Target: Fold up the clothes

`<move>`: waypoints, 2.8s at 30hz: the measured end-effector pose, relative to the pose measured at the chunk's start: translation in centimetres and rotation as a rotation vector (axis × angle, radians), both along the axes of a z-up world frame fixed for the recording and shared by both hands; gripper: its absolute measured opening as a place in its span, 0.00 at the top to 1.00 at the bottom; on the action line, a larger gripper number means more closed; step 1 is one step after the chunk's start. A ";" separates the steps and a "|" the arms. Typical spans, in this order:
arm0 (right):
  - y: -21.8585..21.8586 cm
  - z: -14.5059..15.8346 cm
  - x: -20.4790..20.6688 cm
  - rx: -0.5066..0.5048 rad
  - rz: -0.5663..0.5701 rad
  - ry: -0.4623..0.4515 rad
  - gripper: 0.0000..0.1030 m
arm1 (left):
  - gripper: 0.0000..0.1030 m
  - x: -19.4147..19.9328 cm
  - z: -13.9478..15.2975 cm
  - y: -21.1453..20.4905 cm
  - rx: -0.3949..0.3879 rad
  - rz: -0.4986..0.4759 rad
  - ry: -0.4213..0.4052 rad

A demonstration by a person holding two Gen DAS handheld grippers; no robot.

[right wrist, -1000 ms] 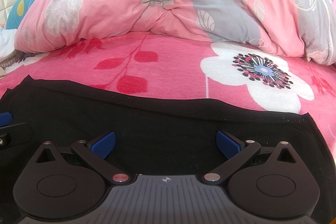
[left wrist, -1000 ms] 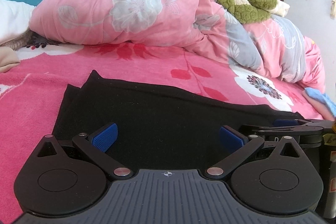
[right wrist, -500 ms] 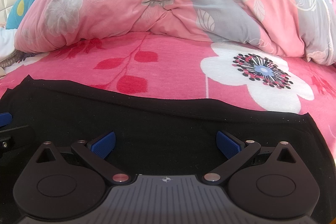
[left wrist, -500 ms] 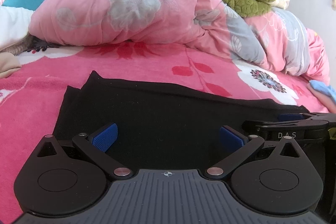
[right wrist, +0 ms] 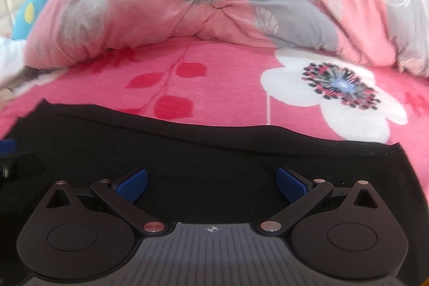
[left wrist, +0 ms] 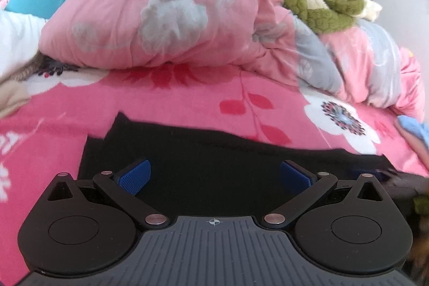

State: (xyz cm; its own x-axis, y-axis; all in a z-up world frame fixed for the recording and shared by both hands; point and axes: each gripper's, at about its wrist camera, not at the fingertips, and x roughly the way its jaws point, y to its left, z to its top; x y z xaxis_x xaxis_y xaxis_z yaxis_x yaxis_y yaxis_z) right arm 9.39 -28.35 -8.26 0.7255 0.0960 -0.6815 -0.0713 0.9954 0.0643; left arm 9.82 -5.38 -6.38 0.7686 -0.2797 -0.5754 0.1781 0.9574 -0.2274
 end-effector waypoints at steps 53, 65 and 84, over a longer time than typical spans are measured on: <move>-13.7 4.7 -18.6 0.037 -0.525 -0.005 0.85 | 0.00 -10.5 1.2 7.2 0.089 -0.056 0.056; -3.5 2.8 -17.6 -0.014 -0.186 0.025 0.85 | 0.00 -15.4 -1.4 4.6 0.258 -0.167 0.019; -11.9 2.7 -19.7 0.078 -0.355 0.042 0.84 | 0.00 -16.4 -1.6 6.1 0.237 -0.138 0.069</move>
